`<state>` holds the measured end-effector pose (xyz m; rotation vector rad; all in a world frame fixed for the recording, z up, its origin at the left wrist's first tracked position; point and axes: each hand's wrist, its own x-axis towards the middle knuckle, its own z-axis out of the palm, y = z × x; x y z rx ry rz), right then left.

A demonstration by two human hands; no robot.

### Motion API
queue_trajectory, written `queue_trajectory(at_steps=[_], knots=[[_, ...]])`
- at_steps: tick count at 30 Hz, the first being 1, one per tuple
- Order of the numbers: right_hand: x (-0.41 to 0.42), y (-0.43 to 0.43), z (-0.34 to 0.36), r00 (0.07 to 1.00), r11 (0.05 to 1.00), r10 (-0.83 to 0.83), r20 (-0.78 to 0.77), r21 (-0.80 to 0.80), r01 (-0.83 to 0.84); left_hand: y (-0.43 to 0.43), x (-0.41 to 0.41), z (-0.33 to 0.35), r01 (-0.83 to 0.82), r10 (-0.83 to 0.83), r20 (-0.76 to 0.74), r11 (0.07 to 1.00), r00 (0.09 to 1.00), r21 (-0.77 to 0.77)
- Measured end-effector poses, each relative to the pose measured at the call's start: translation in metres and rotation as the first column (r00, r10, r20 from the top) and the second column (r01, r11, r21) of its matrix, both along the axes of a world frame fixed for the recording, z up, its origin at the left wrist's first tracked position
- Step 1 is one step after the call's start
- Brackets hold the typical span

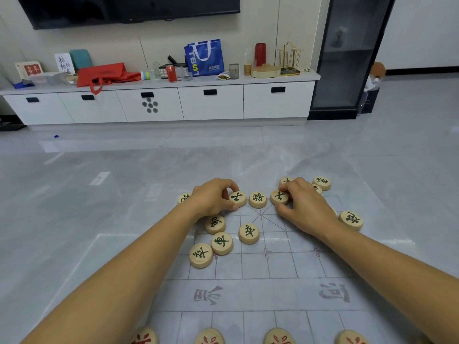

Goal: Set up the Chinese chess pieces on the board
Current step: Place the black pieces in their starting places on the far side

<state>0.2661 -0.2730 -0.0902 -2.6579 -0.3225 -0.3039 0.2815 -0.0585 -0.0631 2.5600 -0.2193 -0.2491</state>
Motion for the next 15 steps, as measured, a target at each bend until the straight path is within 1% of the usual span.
queue_trajectory(at_steps=[3, 5, 7, 8, 9, 10, 12, 13, 15], knots=[[0.0, -0.001, 0.0, 1.0, 1.0, -0.002, -0.015, -0.002, 0.002, 0.002, -0.002, 0.001, 0.005, -0.005, 0.018, 1.0, 1.0, -0.031], [0.0, 0.0, -0.001, 0.999, 0.999, -0.004, -0.035, 0.04, 0.006, 0.006, -0.005, 0.001, 0.029, -0.023, 0.081, 0.997, 0.996, -0.067], [0.001, 0.0, 0.0, 0.998, 0.987, -0.014, -0.059, 0.157, 0.023, 0.018, -0.009, 0.002, 0.034, -0.013, 0.216, 0.995, 0.976, -0.091], [0.001, 0.0, 0.001, 0.998, 0.969, -0.023, -0.062, 0.243, 0.037, 0.027, -0.01, 0.001, 0.025, 0.002, 0.271, 0.995, 0.963, -0.096], [0.0, -0.001, 0.003, 0.997, 0.939, -0.033, -0.064, 0.34, 0.052, 0.038, -0.01, -0.001, 0.011, 0.018, 0.294, 0.995, 0.956, -0.094], [0.0, -0.004, 0.003, 0.997, 0.895, -0.042, -0.067, 0.441, 0.067, 0.05, -0.01, -0.005, -0.006, 0.03, 0.284, 0.996, 0.958, -0.084], [0.002, -0.01, 0.005, 0.993, 0.76, -0.072, -0.096, 0.639, 0.116, 0.071, -0.012, -0.016, -0.012, 0.028, 0.221, 0.997, 0.975, -0.072], [0.004, -0.014, 0.006, 0.989, 0.671, -0.08, -0.124, 0.727, 0.146, 0.077, -0.014, -0.024, 0.001, 0.012, 0.196, 0.998, 0.981, -0.07], [0.009, -0.021, 0.013, 0.975, 0.407, -0.045, -0.219, 0.887, 0.218, 0.082, -0.018, -0.035, 0.03, -0.019, 0.187, 0.998, 0.982, -0.059]])
